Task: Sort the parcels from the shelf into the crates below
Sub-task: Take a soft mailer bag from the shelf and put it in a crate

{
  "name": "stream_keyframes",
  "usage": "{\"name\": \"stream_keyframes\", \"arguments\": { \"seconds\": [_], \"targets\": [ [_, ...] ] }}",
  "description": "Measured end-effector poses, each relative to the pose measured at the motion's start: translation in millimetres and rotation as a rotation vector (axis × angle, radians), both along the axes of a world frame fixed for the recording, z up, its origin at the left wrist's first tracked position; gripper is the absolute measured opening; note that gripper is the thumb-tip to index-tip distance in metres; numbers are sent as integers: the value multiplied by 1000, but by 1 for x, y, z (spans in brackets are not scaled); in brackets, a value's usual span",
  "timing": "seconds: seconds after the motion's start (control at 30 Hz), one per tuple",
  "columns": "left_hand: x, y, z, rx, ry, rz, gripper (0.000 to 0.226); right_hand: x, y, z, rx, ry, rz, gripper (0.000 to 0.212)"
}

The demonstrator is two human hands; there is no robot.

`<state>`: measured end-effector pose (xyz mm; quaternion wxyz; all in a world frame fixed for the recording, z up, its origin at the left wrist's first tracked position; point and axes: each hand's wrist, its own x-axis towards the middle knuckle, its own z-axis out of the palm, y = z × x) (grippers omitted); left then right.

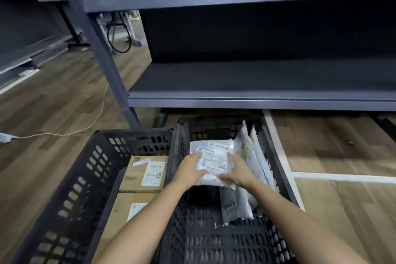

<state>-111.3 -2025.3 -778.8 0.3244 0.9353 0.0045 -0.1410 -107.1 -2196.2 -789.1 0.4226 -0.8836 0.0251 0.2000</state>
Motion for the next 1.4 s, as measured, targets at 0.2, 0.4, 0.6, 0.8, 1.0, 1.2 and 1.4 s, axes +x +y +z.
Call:
{"name": "stream_keyframes", "arguments": {
  "seconds": [0.2,0.4,0.6,0.8,1.0,1.2,1.4],
  "targets": [
    [21,-9,-31,128,103,-49,65,7,11,-42,-321,14,297,102],
    [53,-9,-86,267,182,-135,67,43,24,-95,-435,39,324,84],
    [78,-9,-130,427,229,-36,64,75,42,-138,-429,63,372,77],
    [96,-18,-175,447,202,-18,57,101,50,-189,-679,-24,447,62],
    [88,-15,-205,457,242,-19,63,102,51,-204,-755,-170,497,67],
    [90,-16,-212,498,391,-56,77,112,54,-212,-809,49,577,68],
    [92,-7,-205,495,462,-90,81,103,56,-205,-814,93,639,67]
  ]
}}
